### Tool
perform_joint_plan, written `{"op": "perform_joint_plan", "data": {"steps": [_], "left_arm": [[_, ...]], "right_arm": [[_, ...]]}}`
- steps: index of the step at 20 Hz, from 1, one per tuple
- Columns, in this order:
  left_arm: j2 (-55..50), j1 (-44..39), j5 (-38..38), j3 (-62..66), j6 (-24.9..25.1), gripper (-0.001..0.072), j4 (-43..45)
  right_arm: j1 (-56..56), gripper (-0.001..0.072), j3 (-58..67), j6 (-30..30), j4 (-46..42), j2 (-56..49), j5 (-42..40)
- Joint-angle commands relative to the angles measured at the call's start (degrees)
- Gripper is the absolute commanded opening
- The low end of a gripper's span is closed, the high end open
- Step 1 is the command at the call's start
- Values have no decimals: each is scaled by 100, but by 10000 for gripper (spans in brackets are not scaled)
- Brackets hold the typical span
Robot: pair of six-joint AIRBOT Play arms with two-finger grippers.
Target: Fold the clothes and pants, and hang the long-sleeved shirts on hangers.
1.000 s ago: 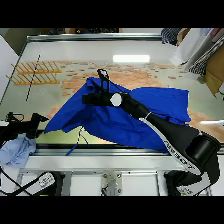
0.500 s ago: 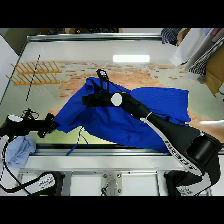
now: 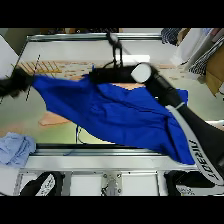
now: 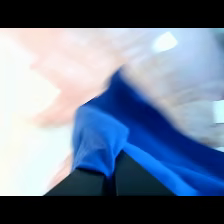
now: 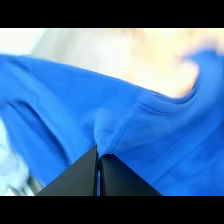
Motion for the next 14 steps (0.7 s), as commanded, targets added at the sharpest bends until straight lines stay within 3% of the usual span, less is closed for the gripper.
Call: {"op": "perform_joint_plan", "data": {"steps": [1,5,10,14], "left_arm": [[879,-1023,518,2090,76,10,70],[1187,-2385,1456,3910,76,10,953],[586,-4068,1528,5163,160,10,1475],[-81,-5012,1801,5582,153,10,2190]], "right_arm": [[-136,5,1298,-120,-557,715,380],[-133,5,2120,-116,-691,1687,-175],[-133,5,2118,-116,-691,2704,-953],[-133,5,2116,70,-769,2949,-1084]]}}
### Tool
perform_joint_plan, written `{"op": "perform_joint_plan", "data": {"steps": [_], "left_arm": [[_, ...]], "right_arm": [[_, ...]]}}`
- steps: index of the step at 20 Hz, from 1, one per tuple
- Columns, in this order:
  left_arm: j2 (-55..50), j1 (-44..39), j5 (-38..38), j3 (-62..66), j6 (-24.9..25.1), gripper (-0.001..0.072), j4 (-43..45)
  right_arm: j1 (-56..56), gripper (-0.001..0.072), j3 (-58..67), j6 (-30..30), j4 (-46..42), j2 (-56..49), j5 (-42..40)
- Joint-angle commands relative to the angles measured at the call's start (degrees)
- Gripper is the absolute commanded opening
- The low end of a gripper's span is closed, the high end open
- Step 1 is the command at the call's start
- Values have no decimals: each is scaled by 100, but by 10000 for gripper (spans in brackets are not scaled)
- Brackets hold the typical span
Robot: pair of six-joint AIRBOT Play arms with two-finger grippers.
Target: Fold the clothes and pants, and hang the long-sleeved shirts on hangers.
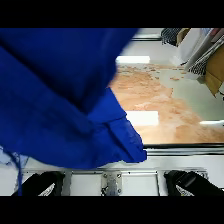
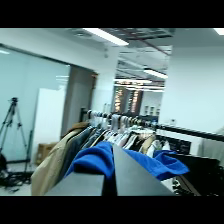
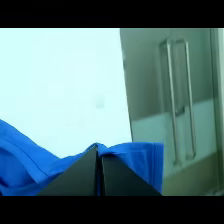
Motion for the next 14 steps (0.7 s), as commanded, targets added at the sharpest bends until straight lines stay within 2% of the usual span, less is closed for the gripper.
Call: {"op": "perform_joint_plan", "data": {"steps": [1,2,4,5,6,7,9,11,14], "left_arm": [[-439,-704,461,251,-7,10,791],[-450,-693,686,39,-219,10,1051],[-402,-352,841,-551,-1097,10,1731],[-424,4,765,-861,-1523,10,1808],[-505,391,566,-1082,-1762,10,1753],[-643,761,238,-1268,-1904,10,1510],[-1060,1355,-673,-1617,-1845,10,629],[-1534,1679,-1718,-1928,-1613,10,61],[-1823,1799,-2916,-2844,-1163,9,-94]], "right_arm": [[-2,5,22,455,-350,232,-190],[-2,5,-28,866,-752,223,-168],[-4,5,-323,2127,-2068,195,-13],[-22,4,-472,2625,-2684,136,212],[-131,5,-570,2990,-3123,7,564],[-323,5,-601,3093,-3250,-225,1073],[-761,4,-601,2975,-3217,-804,2107],[-1062,4,-601,2463,-3187,-1414,3014],[-1093,4,-820,1781,-3156,-1891,4271]]}}
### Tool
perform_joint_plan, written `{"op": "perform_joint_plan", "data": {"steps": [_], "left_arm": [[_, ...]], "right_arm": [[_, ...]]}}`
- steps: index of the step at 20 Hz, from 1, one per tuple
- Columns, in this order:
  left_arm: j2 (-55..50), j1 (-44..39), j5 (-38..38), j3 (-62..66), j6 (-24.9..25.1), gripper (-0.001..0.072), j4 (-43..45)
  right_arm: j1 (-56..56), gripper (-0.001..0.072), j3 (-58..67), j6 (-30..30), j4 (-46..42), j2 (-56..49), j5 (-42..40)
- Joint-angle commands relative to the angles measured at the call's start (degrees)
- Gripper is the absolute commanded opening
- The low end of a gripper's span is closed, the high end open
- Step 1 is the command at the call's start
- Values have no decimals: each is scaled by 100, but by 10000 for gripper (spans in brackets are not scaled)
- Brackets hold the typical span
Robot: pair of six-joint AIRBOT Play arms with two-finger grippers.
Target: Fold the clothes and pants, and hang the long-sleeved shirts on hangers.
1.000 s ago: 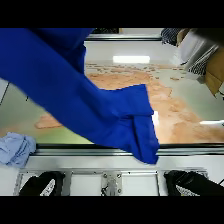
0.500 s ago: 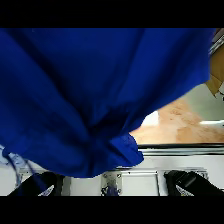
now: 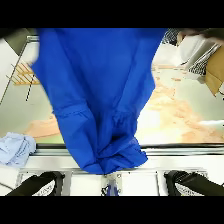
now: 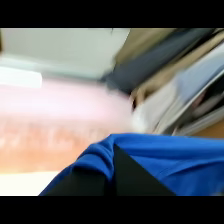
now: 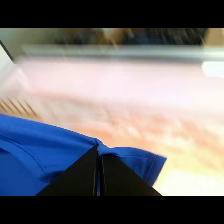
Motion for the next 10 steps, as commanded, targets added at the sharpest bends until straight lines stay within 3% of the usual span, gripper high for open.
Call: {"op": "perform_joint_plan", "data": {"steps": [1,5,8,10], "left_arm": [[-199,227,-1515,-1200,481,9,-391],[826,-105,-2306,-3563,855,10,-400],[1613,-466,-3056,-4706,883,10,-400],[2068,-699,-3108,-5115,756,10,-400]], "right_arm": [[-85,4,-466,-675,-83,-417,1668],[391,5,-2258,-787,70,393,2540],[833,6,-3370,-409,70,1095,3344],[1001,6,-3757,-120,160,1436,3685]]}}
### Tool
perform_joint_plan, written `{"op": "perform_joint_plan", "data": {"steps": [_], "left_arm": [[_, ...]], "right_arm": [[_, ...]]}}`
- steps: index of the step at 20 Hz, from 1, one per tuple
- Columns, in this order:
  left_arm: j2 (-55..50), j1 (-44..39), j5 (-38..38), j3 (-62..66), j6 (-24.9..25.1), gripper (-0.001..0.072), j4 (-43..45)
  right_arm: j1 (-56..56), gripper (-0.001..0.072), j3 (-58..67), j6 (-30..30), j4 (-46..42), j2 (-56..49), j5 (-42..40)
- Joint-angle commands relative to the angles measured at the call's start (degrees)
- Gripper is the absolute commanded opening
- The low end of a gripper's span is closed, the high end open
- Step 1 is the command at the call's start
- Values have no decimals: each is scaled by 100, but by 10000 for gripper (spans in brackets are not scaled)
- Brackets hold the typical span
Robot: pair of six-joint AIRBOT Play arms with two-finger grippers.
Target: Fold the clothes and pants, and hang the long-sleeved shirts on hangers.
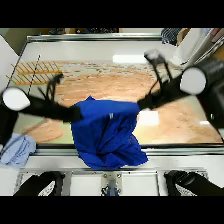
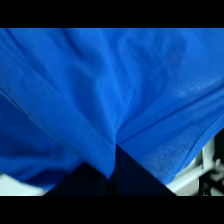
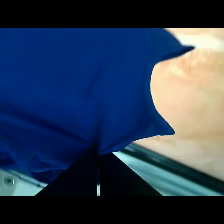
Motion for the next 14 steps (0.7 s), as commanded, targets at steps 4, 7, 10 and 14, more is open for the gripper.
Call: {"op": "perform_joint_plan", "data": {"steps": [4,7,10,14], "left_arm": [[844,-313,-190,-1272,-44,10,20],[-9,120,341,-1130,162,10,-2],[-1145,267,695,-715,223,10,-7],[-2535,264,831,151,354,10,-155]], "right_arm": [[238,2,-863,367,317,463,758],[-96,3,-861,-50,518,-247,195],[-557,6,-857,-129,505,-1209,-494],[-1099,8,-723,9,507,-2173,-1556]]}}
